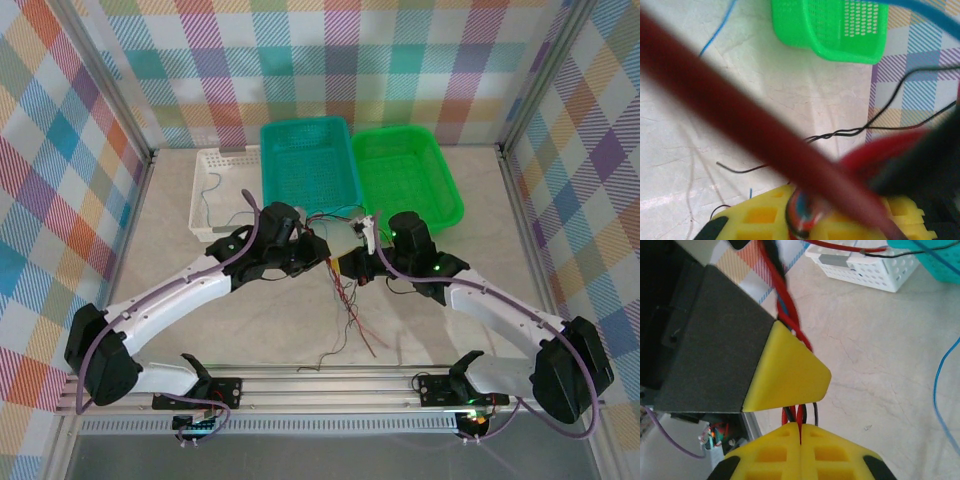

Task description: Untangle the cables

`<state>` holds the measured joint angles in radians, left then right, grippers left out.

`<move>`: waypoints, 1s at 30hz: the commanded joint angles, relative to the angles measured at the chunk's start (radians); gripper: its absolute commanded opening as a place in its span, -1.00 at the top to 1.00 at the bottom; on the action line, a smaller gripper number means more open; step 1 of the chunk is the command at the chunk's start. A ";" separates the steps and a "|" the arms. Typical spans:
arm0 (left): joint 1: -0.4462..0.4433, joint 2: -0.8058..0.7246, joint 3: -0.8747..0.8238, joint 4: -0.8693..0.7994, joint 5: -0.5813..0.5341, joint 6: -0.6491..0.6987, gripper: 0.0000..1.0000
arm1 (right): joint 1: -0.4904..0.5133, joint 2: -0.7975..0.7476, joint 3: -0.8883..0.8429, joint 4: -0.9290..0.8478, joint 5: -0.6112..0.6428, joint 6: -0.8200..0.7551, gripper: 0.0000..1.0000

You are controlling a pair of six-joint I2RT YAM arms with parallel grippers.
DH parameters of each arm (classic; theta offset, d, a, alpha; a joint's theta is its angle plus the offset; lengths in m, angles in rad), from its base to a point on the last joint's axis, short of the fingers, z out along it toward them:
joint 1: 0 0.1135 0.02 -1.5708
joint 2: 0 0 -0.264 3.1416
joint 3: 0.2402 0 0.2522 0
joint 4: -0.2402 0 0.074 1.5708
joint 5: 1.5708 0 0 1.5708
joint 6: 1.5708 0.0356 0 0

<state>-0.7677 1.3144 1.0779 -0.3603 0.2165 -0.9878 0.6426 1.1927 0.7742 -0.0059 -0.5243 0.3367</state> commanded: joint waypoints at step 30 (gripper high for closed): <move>0.000 -0.209 -0.331 0.433 0.068 -0.062 0.03 | 0.002 -0.128 0.000 0.077 -0.073 0.120 1.00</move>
<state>-0.7589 1.1347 0.7662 -0.0917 0.2714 -1.0267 0.6426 1.0576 0.7414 0.0078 -0.5430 0.4271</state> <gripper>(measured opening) 0.483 0.067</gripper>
